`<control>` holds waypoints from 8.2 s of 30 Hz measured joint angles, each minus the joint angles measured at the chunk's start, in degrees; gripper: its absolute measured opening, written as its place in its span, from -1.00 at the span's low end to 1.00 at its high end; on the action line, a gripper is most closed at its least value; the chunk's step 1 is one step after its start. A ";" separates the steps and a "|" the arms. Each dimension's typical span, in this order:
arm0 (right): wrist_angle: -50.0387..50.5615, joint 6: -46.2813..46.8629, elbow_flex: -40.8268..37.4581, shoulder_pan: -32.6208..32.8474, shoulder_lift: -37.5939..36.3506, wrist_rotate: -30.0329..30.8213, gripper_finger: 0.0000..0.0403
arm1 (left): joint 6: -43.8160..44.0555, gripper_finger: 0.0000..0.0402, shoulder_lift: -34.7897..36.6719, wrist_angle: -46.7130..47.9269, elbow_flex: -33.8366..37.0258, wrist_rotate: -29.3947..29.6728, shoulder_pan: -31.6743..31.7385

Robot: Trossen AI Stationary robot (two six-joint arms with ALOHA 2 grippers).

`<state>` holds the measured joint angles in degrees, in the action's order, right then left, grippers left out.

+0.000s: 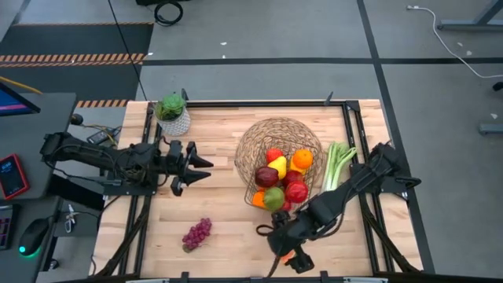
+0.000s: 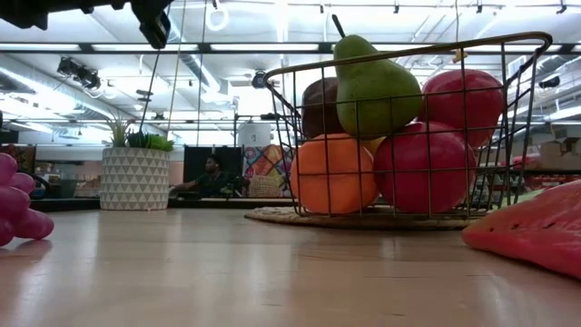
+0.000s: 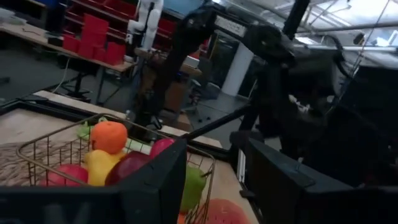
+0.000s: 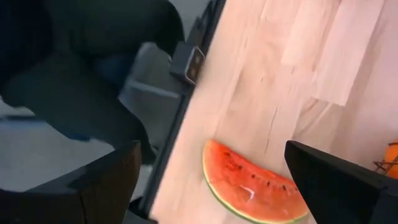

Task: Build produce basket
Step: Put the watermelon into the wire basket, then put the celery into the wire basket

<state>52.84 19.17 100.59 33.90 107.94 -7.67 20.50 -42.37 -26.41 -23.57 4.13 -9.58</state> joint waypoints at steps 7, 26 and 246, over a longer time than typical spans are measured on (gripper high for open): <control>8.30 -9.66 7.95 2.56 7.61 0.50 0.98 | 2.66 -0.14 0.00 -0.31 0.00 1.37 0.13; 9.39 -14.75 6.82 2.02 13.05 1.66 0.98 | 2.88 -0.14 0.00 -0.33 0.00 1.34 0.07; 36.08 25.33 -25.63 -31.81 -33.39 22.18 0.87 | 5.84 -0.14 0.02 -0.37 -0.02 1.39 0.09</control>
<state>88.92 44.51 74.96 2.09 74.56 14.51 26.34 -42.35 -26.79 -23.59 5.52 -9.50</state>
